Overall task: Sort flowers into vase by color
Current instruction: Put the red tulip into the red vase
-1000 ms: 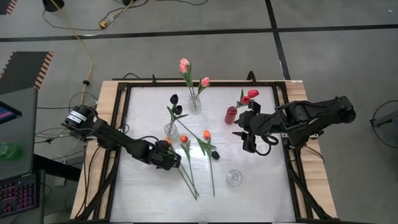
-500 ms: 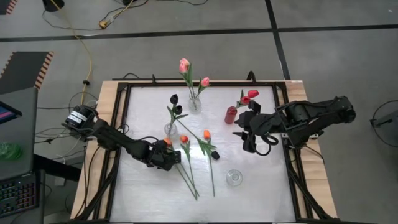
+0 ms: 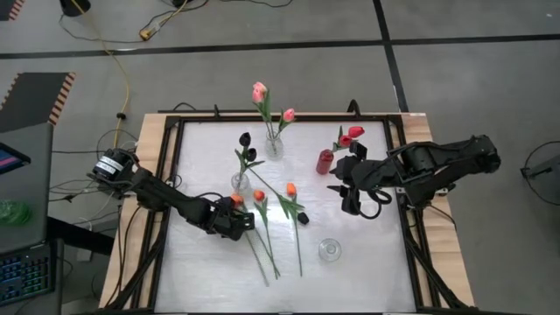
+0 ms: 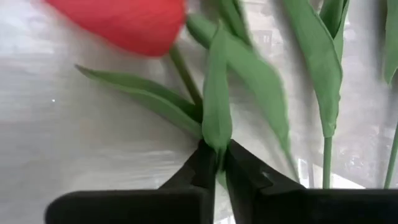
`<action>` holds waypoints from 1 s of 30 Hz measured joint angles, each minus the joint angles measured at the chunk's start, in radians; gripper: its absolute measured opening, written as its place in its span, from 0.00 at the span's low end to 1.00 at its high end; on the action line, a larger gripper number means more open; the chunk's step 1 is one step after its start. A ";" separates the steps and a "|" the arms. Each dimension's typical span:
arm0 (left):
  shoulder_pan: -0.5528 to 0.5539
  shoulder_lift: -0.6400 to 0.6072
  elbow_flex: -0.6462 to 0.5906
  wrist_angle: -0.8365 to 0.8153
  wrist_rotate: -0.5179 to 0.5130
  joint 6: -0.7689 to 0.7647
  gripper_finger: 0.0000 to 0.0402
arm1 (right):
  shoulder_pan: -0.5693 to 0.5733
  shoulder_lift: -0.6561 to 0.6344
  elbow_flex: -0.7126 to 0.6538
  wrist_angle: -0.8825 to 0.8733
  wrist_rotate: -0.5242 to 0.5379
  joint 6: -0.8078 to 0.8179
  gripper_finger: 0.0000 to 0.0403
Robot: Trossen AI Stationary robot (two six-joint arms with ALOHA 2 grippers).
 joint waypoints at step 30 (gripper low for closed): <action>-0.173 -0.288 -0.003 -0.010 -0.099 0.316 0.00 | 0.000 -0.010 0.000 0.001 -0.001 0.043 0.56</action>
